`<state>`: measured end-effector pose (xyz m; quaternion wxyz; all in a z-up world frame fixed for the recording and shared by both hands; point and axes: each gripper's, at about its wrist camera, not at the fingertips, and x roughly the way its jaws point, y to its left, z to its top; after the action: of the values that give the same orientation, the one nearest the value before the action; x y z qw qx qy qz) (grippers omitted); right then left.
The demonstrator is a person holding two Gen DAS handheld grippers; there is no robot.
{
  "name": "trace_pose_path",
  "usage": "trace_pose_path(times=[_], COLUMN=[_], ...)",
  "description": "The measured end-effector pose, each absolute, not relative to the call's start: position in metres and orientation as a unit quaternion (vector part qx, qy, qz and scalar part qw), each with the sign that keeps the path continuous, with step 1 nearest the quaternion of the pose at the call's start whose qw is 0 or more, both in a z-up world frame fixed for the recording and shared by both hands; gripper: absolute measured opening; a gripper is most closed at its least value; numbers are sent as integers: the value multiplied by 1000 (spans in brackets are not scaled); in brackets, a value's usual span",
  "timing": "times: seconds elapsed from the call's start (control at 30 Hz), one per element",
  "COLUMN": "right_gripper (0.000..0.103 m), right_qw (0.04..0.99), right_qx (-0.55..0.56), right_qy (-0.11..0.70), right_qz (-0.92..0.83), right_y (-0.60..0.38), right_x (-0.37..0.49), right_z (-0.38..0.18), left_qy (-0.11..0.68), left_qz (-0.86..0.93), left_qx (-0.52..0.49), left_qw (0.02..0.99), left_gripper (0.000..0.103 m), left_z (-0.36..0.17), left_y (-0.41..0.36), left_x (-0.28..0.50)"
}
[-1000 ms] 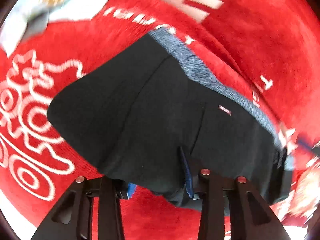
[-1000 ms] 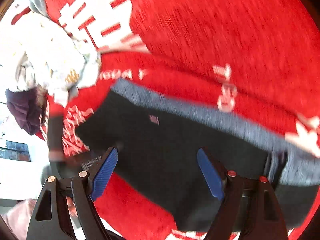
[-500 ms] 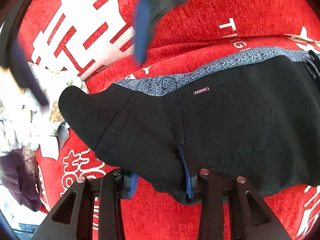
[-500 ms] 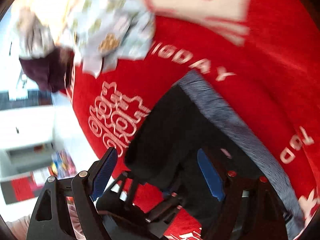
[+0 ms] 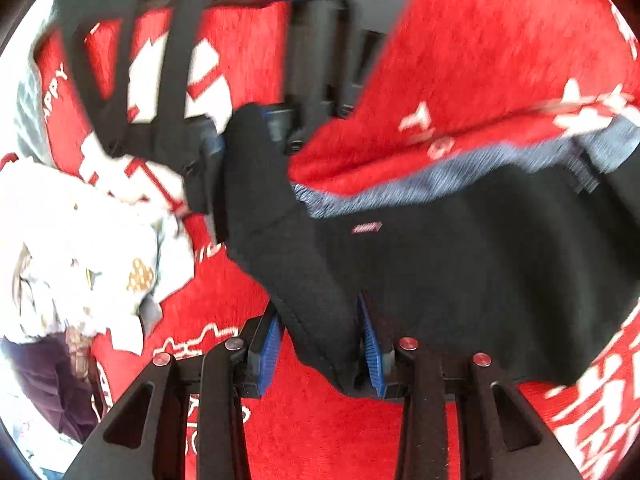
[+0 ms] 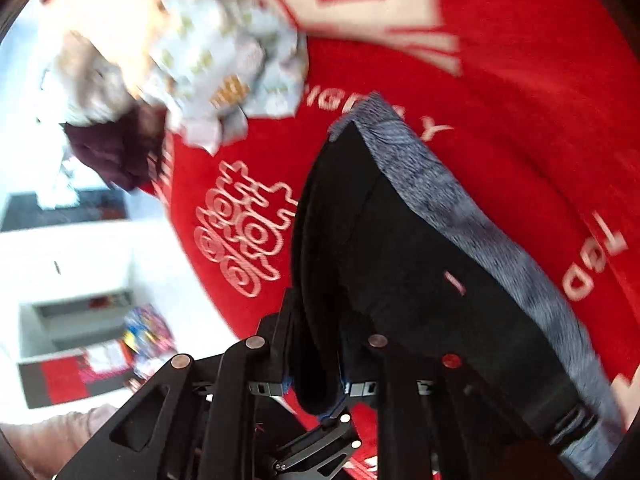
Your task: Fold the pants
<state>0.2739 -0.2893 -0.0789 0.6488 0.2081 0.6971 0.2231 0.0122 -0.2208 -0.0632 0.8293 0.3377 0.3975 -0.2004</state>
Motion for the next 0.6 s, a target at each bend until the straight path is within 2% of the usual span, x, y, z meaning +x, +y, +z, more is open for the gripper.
trace_pose_path(times=[0.2,0.37,0.6], right_gripper=[19,20,20], right_qw=[706,743,754], right_qx=[305,357,426], right_qy=[600,536,488], right_qz=[223,184,108], right_y=[-377,-454,-564], right_x=[204,128,20], right_z=[-17,11,-4], left_qy=[355,336,317], left_qz=[-257,-318,-390], left_qx=[329,329,372], left_qw=[837,824,780], left_gripper=[38,38,38], left_z=[-5,20,0], left_y=[-266,-325,-413], left_x=[-19,-59,-131])
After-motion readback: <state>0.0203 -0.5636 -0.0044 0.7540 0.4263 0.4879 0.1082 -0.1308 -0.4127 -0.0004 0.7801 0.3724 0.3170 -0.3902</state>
